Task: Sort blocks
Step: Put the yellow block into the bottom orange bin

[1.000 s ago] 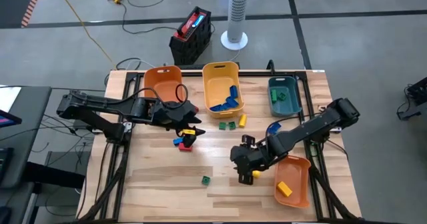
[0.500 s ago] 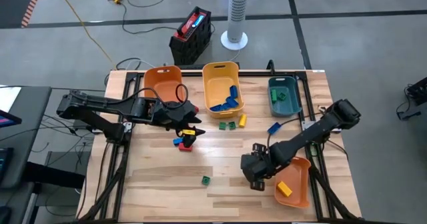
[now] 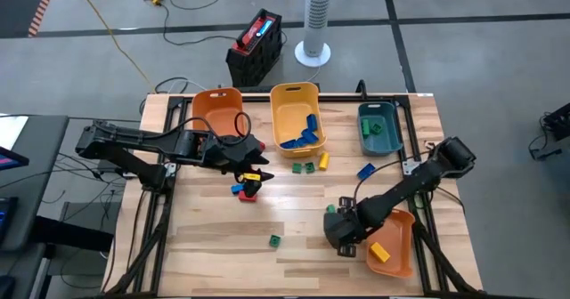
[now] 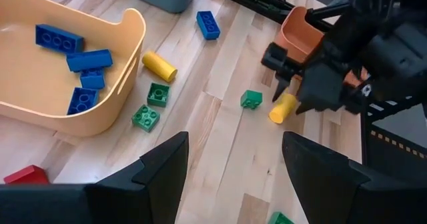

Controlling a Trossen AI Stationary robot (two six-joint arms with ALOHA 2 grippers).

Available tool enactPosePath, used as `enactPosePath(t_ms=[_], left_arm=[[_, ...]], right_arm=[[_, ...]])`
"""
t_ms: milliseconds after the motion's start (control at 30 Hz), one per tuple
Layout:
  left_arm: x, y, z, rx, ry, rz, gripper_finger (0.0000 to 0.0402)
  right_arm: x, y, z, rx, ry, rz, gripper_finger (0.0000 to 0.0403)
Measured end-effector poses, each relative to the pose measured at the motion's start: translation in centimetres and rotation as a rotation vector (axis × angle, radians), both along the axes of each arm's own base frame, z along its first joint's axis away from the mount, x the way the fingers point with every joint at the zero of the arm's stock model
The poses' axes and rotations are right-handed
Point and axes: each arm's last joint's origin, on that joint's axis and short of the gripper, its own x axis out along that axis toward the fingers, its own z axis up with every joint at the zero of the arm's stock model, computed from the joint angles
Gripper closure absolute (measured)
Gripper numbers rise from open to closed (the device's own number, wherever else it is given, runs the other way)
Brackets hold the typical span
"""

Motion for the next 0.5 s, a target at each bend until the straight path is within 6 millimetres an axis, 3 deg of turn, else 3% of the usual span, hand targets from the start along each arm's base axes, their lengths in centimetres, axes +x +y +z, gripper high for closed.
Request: enactPosePath(t_ms=[267, 500], left_arm=[[-0.1, -0.1, -0.1, -0.024, 0.016, -0.012, 0.0166], [-0.1, -0.1, -0.2, -0.024, 0.021, -0.019, 0.0166]], right_arm=[[0.8, -0.5, -2.1, -0.028, 0.062, -0.020, 0.0164], [0.8, -1.2, -1.2, 0.005, 0.061, -0.036, 0.0289]])
